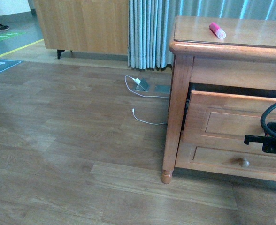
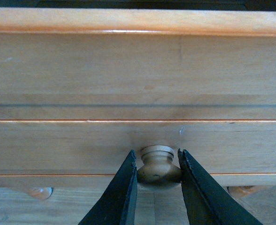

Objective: Place pink marker in drawer with both arms

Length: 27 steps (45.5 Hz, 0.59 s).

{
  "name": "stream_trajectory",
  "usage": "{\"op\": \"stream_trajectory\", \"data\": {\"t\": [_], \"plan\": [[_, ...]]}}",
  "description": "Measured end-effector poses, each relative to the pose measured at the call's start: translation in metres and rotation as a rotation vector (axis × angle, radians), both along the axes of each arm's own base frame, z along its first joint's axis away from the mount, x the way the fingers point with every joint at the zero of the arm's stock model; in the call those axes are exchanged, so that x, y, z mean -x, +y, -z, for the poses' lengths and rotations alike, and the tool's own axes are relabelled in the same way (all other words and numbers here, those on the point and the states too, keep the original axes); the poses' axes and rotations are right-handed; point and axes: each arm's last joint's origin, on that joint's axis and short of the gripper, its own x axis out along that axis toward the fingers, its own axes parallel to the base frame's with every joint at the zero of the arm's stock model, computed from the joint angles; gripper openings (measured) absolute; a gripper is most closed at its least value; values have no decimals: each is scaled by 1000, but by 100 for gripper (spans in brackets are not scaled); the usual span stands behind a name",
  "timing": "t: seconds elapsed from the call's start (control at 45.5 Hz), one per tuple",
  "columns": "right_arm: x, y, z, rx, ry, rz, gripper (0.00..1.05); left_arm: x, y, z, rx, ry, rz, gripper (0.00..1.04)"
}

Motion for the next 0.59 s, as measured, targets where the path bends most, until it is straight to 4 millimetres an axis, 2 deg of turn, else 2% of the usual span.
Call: {"op": "stream_trajectory", "data": {"t": [0.264,0.418,0.594], "plan": [[53,0,-4,-32,28,-37,22,0,0,0,0,0,0,99],[95,-2,-7,-44,46,-56,22,0,0,0,0,0,0,99],[112,-4,-8,-46,55,-62,22,0,0,0,0,0,0,99]]}}
